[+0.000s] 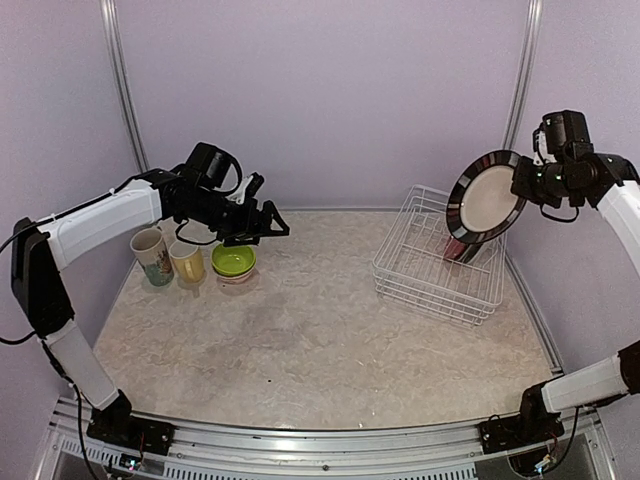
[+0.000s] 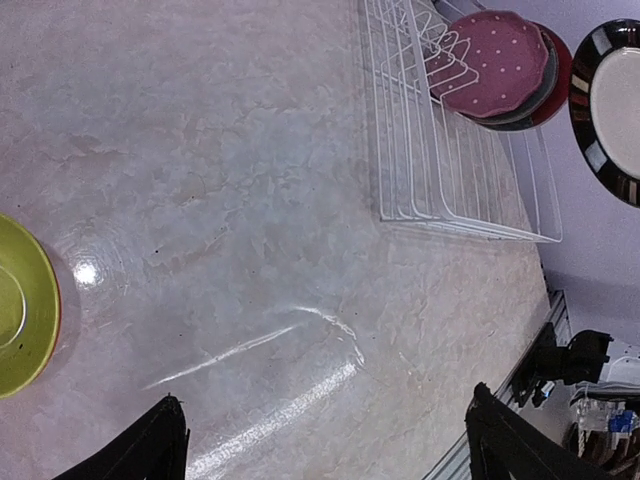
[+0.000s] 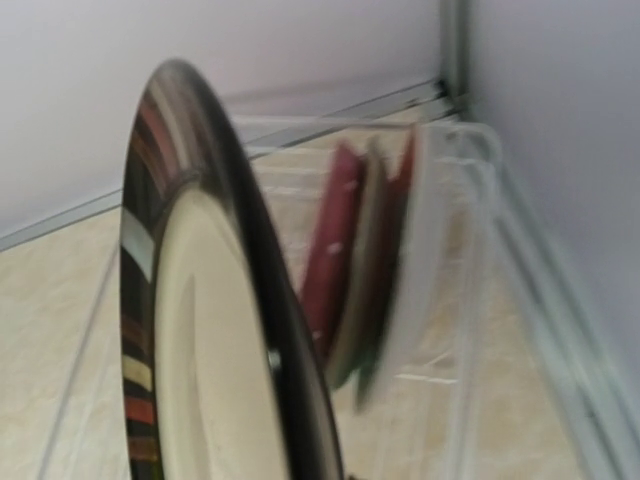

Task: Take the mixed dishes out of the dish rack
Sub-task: Pass from the right arm to the left

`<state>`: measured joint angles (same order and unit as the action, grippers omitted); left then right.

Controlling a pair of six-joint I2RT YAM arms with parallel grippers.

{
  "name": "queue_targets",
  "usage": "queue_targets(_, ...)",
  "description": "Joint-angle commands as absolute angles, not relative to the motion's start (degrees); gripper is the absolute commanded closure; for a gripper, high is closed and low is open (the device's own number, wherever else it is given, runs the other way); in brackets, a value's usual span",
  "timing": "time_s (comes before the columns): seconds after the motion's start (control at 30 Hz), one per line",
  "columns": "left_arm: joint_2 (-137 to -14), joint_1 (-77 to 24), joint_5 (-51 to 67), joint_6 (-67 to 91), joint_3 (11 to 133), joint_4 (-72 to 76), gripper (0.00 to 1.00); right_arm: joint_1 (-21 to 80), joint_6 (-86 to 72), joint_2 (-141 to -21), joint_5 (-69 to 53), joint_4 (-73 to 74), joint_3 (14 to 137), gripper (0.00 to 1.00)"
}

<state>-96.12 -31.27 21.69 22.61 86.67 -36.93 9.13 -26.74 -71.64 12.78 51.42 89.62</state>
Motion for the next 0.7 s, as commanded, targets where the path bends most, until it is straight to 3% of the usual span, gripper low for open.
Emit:
queue_targets(0.0, -94.1, -29.2, 31.8, 26.2, 85.3, -32.6, 0.08, 9.7, -29.5, -67.3, 3.2, 37.7, 87.0, 1.0)
queue_targets(0.17, -94.0, -28.2, 37.7, 29.1, 83.8, -29.1, 0.08, 11.7, -34.2, -66.8, -11.1, 24.4, 76.3, 1.0)
queue_targets(0.4, -93.3, -26.4, 44.6, 36.3, 81.3, -22.9, 0.09, 19.7, -39.0, -70.1, -19.2, 1.0, 62.6, 1.0)
queue_targets(0.67, -92.3, -23.6, 45.9, 51.5, 74.0, -13.8, 0.1, 26.0, -47.6, -81.1, -27.9, -18.2, 60.5, 1.0)
